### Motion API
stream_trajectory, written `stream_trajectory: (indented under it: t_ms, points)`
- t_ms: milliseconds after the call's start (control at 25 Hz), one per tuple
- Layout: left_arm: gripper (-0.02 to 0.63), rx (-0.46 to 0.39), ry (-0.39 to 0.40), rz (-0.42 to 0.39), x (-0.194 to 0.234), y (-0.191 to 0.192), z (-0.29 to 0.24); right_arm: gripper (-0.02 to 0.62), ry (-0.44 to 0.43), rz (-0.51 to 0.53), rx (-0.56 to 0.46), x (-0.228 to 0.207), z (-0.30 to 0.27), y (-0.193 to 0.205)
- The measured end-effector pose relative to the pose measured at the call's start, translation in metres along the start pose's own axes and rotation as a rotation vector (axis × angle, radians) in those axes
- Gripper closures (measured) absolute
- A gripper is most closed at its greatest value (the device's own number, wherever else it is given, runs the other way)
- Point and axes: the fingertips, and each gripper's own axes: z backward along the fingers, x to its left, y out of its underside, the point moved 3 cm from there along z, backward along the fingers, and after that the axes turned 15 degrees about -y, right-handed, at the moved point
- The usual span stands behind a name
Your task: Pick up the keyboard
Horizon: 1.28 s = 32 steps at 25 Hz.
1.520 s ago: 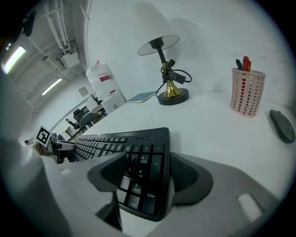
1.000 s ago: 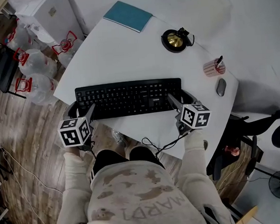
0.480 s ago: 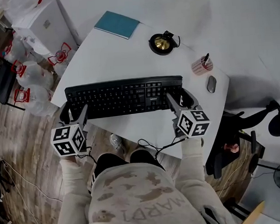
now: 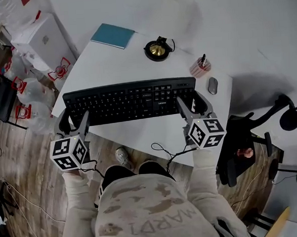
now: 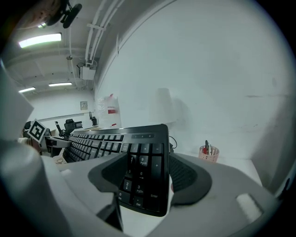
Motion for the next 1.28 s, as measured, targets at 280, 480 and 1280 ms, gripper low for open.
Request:
stream_trajectory:
  t_ms: [280,480,1280]
  points:
    - [0.278,-0.080,0.024,-0.017,-0.019,-0.031,0.021,0.302,0.024,0.039,-0.081,0.003,0.035,-0.027]
    - [0.278,-0.128,0.039,-0.027,-0.034,-0.049,0.034,0.302,0.045,0.056,-0.122,0.002,0.059,-0.042]
    - [0.278,-0.292,0.137,-0.081,-0.100,-0.112,0.062,0.302,0.169,0.108,-0.267,-0.011,0.146,-0.086]
